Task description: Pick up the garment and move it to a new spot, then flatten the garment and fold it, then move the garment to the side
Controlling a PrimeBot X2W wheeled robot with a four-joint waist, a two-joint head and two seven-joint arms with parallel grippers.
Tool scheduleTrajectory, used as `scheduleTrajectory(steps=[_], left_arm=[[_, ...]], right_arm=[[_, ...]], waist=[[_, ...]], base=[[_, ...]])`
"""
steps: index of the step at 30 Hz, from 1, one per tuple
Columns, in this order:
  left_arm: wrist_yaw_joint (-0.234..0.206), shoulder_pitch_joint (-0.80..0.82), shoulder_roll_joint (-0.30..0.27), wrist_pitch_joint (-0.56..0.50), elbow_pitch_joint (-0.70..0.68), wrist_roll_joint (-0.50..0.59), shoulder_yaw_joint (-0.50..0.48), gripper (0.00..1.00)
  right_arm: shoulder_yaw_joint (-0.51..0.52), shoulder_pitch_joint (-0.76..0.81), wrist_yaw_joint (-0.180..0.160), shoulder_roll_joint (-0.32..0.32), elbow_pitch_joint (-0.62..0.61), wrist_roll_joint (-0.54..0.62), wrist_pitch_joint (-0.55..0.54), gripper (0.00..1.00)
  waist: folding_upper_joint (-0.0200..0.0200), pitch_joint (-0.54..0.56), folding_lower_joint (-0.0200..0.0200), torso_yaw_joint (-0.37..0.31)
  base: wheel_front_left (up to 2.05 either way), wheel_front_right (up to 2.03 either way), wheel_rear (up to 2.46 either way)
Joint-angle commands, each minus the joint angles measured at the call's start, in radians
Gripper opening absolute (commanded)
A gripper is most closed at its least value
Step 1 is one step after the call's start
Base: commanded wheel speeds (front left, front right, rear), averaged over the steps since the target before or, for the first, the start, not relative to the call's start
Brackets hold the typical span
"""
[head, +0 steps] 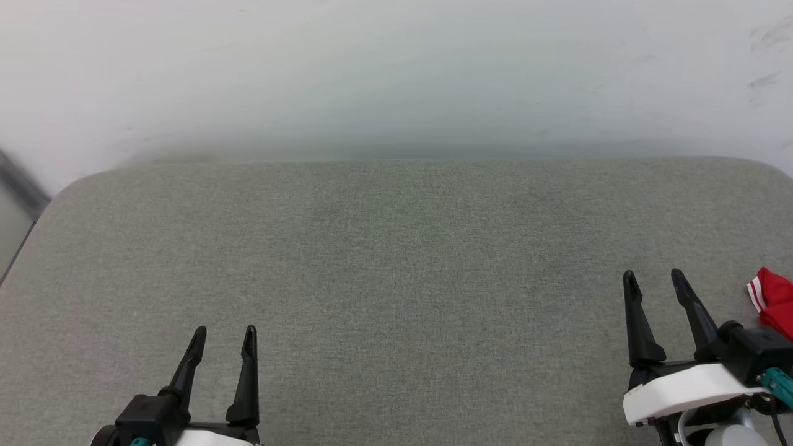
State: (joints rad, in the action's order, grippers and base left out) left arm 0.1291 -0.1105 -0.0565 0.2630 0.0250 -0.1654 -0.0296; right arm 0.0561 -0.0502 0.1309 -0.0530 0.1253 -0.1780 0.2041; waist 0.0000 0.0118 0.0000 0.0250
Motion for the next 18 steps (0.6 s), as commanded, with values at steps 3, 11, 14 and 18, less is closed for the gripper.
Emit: scheduleTrajectory(steps=[3, 11, 14, 18], left_arm=[[0.001, -0.005, 0.001, 0.002, -0.003, -0.010, -0.003, 1.00], [-0.001, -0.006, 0.003, -0.016, 0.027, -0.078, -0.002, 0.00], [-0.002, 0.005, -0.001, -0.029, 0.035, -0.142, -0.003, 0.00], [-0.002, 0.018, -0.005, -0.045, 0.047, -0.221, -0.002, 0.00]], right_arm=[[-0.002, 0.014, 0.000, 0.005, -0.010, 0.002, 0.009, 1.00], [0.005, 0.007, 0.000, 0.000, 0.033, -0.068, -0.015, 0.00], [0.007, 0.004, 0.000, 0.001, 0.036, -0.127, -0.028, 0.00], [0.009, 0.002, 0.000, 0.001, 0.038, -0.202, -0.044, 0.00]], waist=[[0.0000, 0.000, 0.0000, 0.000], [0.0000, -0.001, 0.0000, -0.001], [0.0000, -0.001, 0.0000, -0.001], [0.0000, -0.002, 0.0000, -0.002]], base=[[0.00, 0.00, 0.00], [0.00, 0.00, 0.00], [0.00, 0.00, 0.00], [0.00, 0.00, 0.00]])
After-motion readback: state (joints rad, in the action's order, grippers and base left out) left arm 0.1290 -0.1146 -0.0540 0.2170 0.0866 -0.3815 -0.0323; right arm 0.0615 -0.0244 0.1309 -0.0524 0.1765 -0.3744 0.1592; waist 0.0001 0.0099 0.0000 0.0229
